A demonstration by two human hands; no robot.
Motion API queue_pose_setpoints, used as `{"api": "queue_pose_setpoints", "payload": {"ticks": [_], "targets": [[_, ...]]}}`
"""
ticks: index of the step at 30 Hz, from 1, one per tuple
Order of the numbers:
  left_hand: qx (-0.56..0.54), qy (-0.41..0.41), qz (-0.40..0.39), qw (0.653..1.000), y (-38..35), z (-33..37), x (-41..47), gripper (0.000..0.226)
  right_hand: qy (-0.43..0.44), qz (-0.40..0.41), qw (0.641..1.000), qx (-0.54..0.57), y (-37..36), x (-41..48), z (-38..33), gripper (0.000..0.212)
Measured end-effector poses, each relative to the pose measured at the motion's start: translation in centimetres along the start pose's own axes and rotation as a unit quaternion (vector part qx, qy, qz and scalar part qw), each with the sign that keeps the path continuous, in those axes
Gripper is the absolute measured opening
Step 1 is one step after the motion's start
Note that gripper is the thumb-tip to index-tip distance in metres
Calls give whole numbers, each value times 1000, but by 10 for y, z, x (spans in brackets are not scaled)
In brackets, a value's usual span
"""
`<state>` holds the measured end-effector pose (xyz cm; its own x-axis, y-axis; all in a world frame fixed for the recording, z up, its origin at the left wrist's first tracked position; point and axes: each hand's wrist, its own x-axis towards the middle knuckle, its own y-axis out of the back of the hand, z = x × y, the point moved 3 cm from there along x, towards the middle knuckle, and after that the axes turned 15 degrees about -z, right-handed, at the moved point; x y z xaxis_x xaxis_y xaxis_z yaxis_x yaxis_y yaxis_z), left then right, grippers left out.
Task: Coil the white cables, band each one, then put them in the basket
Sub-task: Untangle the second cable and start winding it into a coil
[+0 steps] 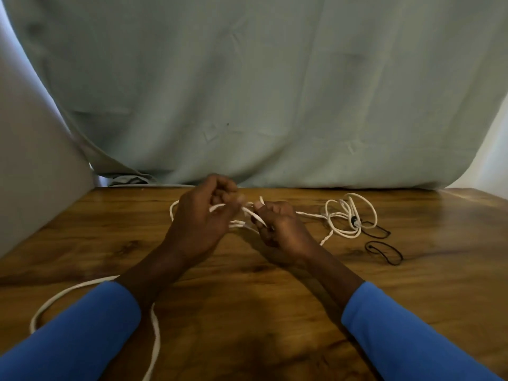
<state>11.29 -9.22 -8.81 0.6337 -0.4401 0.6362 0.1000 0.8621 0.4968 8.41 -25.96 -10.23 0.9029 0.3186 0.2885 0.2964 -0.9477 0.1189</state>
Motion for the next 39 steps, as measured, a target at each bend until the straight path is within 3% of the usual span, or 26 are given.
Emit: {"api": "queue_pose_setpoints", "payload": {"ticks": [2,4,8,12,17,21,24,27,31,35,37,39], "targets": [[-111,62,-29,991,-3,-10,2,41,-28,-43,994,96,-2,1,1,46],[-161,82,-86,980,-12,-11,0,44,-62,-94,977,179,-6,1,3,44],[-85,39,-53,994,-17,-2,-5,46,-84,-171,929,316,-16,-1,4,51],[-122,40,3,992,-14,-4,2,43,-68,-170,913,363,-22,0,2,45],[-40,53,-114,991,-21,-10,-2,34,-28,-124,900,418,-8,0,0,46],[-45,100,-164,980,-32,-6,-7,37,0,-107,894,434,9,0,-2,51],[-100,113,-135,979,-36,-6,-6,15,-19,-140,889,435,7,2,1,51],[-152,122,-123,973,-39,-4,-4,34,-42,-128,903,409,4,6,8,48],[-117,109,-121,980,-38,0,-6,36,-62,-108,907,402,-1,6,9,45],[-283,208,-178,919,-39,-3,-3,32,-90,-58,929,353,8,4,5,49],[-202,197,-175,943,-35,-3,-4,24,-106,-44,932,345,13,3,8,52],[-124,168,-151,966,-32,-2,-7,33,-116,-43,927,354,11,3,11,52]]}}
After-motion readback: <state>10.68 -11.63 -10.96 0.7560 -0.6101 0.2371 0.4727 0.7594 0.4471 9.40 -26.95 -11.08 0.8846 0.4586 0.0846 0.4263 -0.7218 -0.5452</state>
